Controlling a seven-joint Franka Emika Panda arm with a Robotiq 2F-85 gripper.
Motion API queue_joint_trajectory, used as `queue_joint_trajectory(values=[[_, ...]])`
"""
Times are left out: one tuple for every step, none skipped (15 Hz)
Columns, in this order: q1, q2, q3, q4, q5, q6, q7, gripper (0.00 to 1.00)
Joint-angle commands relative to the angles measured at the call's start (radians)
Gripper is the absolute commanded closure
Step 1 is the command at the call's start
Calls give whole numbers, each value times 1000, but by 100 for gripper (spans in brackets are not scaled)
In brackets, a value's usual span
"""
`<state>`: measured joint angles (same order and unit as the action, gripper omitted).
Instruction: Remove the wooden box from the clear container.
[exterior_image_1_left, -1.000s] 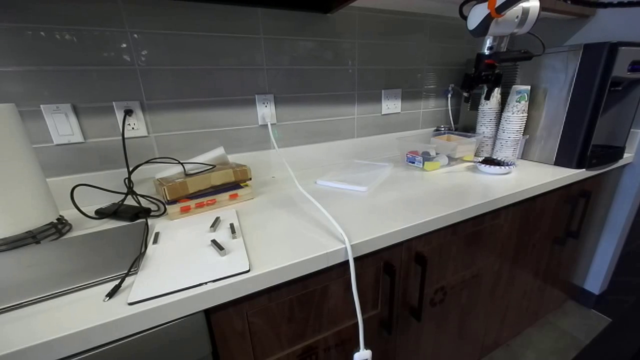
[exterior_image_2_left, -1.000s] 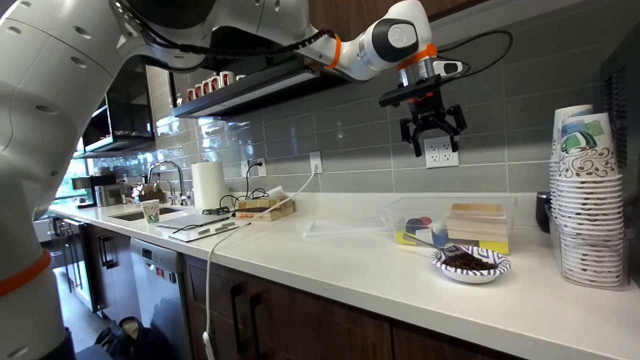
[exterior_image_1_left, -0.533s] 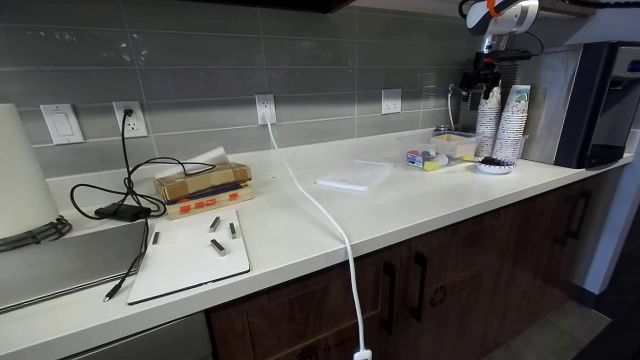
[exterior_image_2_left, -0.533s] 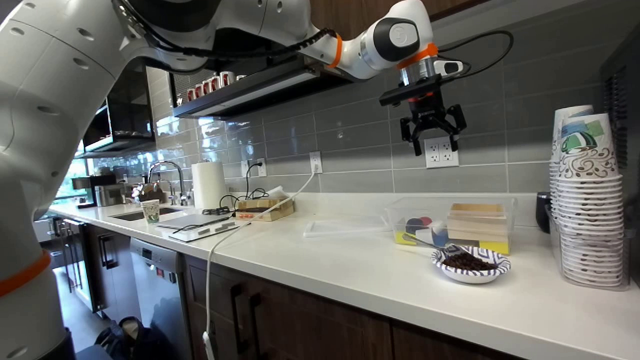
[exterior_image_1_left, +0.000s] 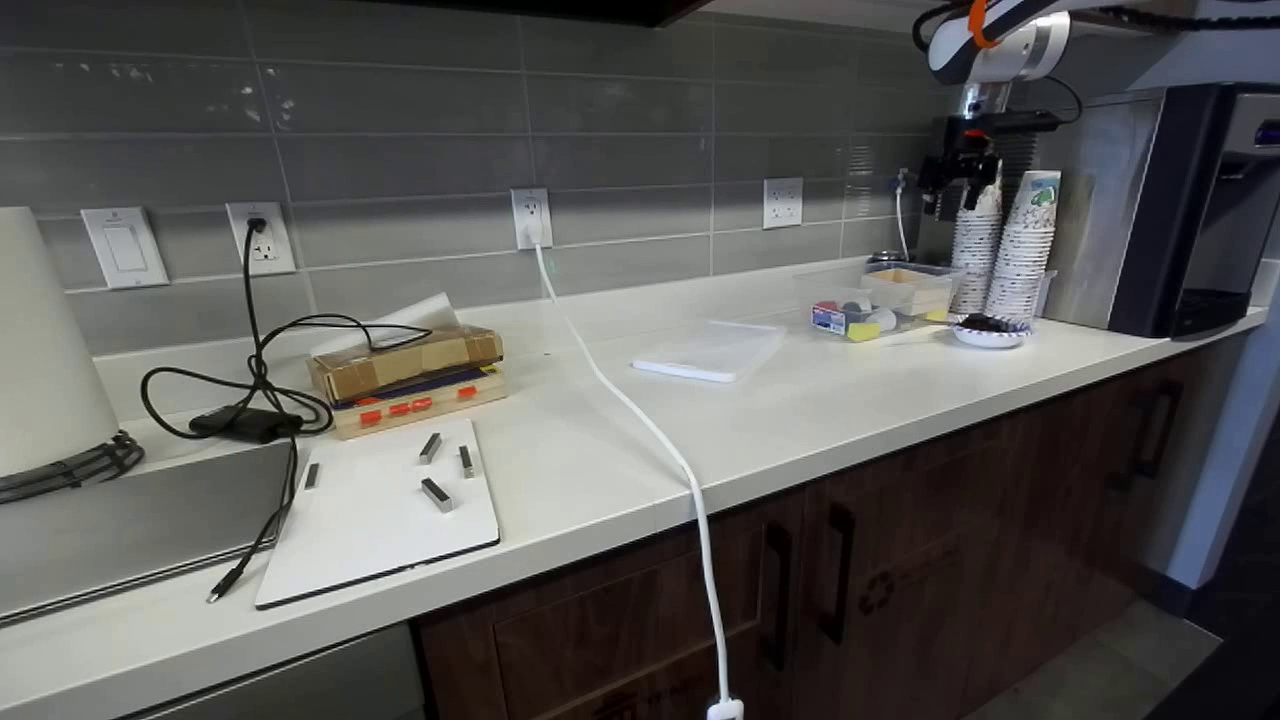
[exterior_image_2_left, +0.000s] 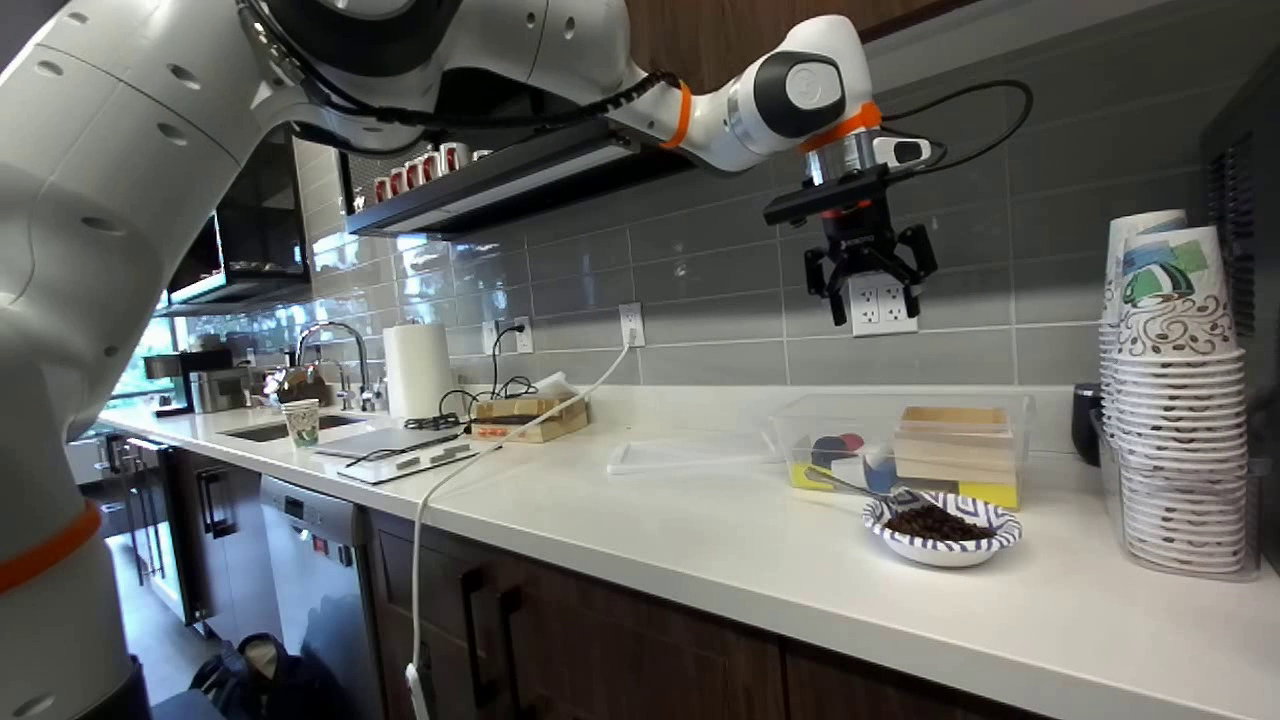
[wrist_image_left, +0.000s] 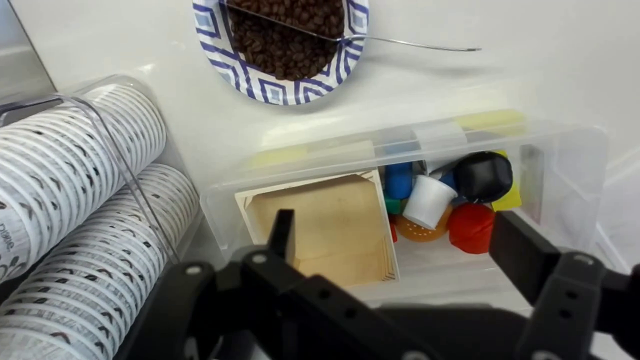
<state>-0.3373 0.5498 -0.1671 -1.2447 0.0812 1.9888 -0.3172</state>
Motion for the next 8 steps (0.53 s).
queue_joint_trajectory(values=[[-23,101,23,137,-18,-40,-27,0],[-21,121,24,161,-28,-45,-29,0],[-23,143,27,186,-32,-46,-37,0],[-26,169,32,219,-36,-51,-48,0],[-29,196,38,256,-38,-69,-63,0],[-29,219,42,288,-45,-87,-72,0],[-17,249,24,330,-41,-108,-87,0],[-14,274,23,362,-49,-120,-104,0]])
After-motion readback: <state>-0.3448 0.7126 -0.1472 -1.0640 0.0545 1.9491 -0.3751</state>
